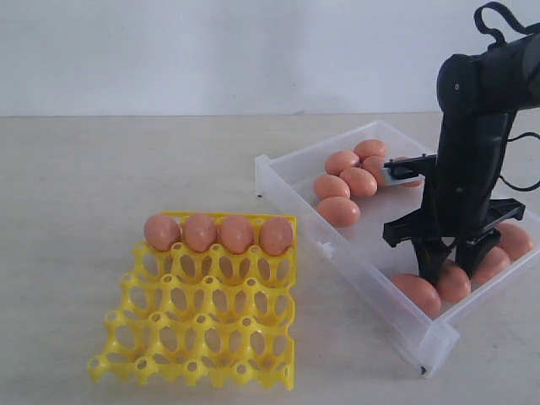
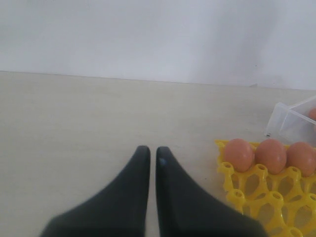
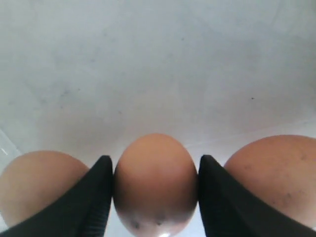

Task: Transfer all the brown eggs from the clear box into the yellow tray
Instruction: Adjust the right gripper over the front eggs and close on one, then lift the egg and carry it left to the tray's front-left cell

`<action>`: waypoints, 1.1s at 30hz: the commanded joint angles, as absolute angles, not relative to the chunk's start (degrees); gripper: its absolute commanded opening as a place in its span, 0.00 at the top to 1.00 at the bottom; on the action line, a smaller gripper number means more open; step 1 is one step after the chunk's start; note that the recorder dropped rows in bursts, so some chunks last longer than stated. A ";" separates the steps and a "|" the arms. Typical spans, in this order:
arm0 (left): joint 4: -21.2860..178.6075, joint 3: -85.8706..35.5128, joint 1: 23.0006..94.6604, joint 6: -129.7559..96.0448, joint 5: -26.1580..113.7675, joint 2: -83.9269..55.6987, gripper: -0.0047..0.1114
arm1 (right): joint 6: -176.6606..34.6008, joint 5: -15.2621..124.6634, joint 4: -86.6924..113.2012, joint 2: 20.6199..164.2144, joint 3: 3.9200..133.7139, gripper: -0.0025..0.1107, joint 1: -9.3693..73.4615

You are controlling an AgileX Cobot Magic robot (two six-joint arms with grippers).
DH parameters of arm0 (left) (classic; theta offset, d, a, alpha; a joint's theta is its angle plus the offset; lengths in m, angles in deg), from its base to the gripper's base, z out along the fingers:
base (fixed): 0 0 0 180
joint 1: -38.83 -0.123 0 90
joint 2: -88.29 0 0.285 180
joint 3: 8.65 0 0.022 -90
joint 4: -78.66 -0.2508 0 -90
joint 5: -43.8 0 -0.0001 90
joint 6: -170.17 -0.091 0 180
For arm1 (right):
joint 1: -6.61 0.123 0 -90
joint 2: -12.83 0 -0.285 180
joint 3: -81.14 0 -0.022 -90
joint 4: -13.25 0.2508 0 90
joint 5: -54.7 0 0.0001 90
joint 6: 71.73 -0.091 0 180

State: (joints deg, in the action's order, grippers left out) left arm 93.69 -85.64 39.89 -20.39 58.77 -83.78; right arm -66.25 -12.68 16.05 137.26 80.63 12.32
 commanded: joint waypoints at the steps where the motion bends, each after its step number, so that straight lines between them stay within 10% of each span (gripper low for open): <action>1: 93.85 -85.87 40.11 -19.91 58.42 -83.93 0.92 | -65.62 -9.05 17.07 134.89 80.56 0.98 11.81; 27: 93.85 -85.87 40.11 -19.91 58.42 -83.93 0.92 | -68.32 88.66 19.79 103.55 66.61 0.98 35.30; 33: 93.85 -85.87 40.11 -19.91 58.42 -83.93 0.92 | -73.93 81.96 7.45 103.65 66.61 0.98 41.14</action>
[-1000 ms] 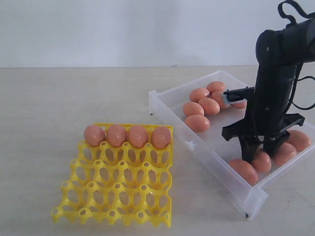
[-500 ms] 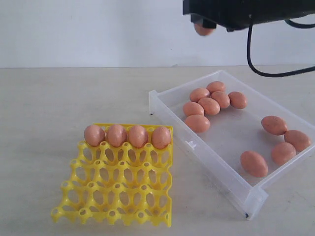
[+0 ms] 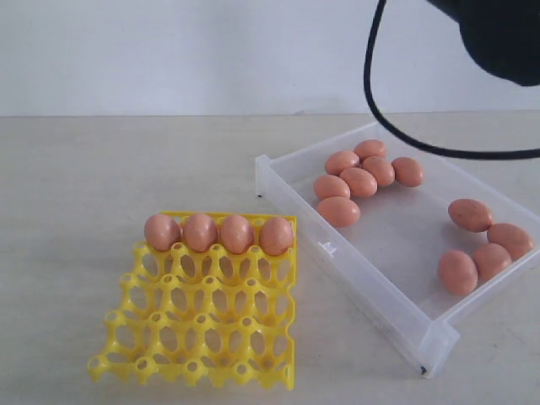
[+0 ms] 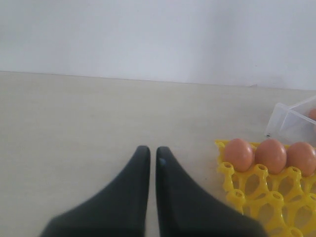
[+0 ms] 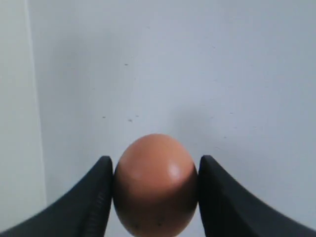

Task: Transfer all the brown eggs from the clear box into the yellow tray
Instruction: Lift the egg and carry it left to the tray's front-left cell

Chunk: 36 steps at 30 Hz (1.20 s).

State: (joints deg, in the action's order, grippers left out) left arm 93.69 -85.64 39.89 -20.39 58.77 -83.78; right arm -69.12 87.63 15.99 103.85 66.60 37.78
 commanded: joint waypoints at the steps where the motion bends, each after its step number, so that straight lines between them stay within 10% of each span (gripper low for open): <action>1: 93.85 -85.87 40.11 -19.91 58.42 -83.93 0.92 | -76.39 77.87 5.86 103.65 66.61 0.98 42.88; 12: 93.85 -85.87 40.11 -19.91 58.42 -83.93 0.92 | -86.38 74.14 5.11 118.28 66.61 0.98 55.04; 24: 93.85 -85.87 40.11 -19.91 58.42 -83.93 0.92 | -103.37 90.15 -7.31 134.98 66.61 0.98 52.10; 36: 93.85 -85.87 40.11 -19.91 58.42 -83.93 0.92 | -85.62 75.75 -9.12 137.18 67.30 0.98 51.60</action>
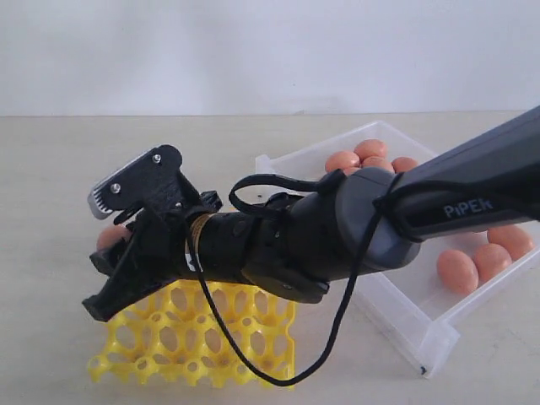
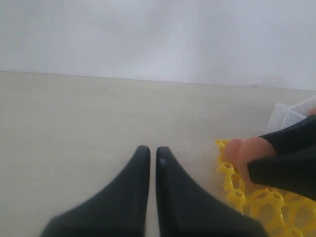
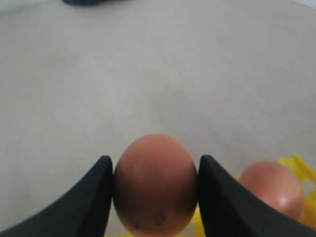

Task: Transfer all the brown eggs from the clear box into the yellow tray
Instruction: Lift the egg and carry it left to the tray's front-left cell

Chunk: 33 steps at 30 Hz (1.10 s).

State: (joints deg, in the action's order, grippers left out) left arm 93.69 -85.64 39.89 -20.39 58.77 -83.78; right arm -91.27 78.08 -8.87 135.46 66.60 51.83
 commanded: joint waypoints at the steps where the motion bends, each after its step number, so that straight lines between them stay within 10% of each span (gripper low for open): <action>1: 93.85 -85.87 40.11 -19.91 58.42 -83.93 0.92 | -85.62 75.75 -8.99 137.67 67.72 0.98 51.60; 20: 93.85 -85.87 40.11 -19.91 58.42 -83.93 0.92 | -84.01 76.29 -7.67 140.20 69.89 0.98 48.91; 28: 93.85 -85.87 40.11 -19.91 58.42 -83.93 0.92 | -83.10 76.29 -7.67 140.20 69.89 0.62 48.91; 33: 93.85 -85.87 40.11 -19.91 58.42 -83.93 0.92 | -83.10 76.29 -7.67 140.20 69.89 0.59 48.91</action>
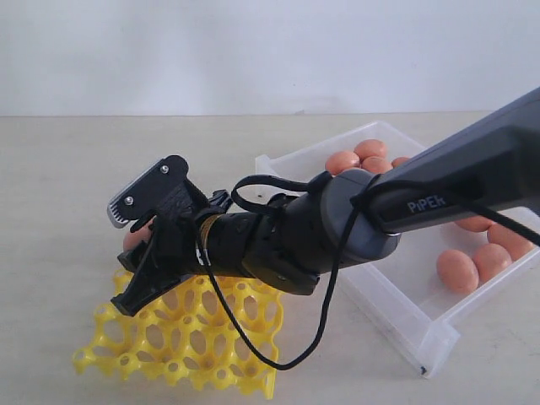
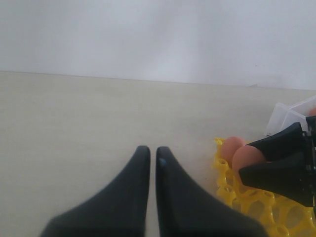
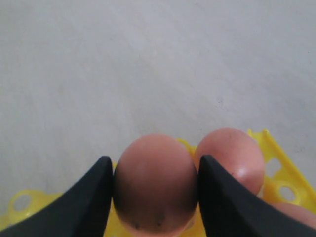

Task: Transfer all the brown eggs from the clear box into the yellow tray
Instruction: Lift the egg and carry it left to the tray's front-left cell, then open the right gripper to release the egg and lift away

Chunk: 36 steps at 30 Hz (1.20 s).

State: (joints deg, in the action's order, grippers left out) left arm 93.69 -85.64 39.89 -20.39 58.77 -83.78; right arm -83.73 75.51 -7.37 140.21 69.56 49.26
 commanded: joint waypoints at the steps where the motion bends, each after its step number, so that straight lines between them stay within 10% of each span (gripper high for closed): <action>1: 93.85 -85.87 40.11 -19.91 58.42 -83.93 0.92 | -83.10 76.29 -7.67 140.20 69.89 0.59 48.91; 18: 93.85 -85.87 40.11 -19.91 58.42 -83.93 0.92 | -85.49 75.37 -6.77 135.43 69.89 0.47 48.91; 24: 93.85 -85.87 40.11 -19.91 58.42 -83.93 0.92 | -86.65 38.85 0.11 119.81 69.89 0.95 44.13; 36: 93.85 -85.87 40.11 -19.91 58.42 -83.93 0.92 | -74.13 -11.16 -4.16 116.82 72.87 0.98 21.79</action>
State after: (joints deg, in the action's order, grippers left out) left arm 93.69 -85.64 39.89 -20.39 58.77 -83.78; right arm -77.72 -6.16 -4.15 117.50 71.59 25.13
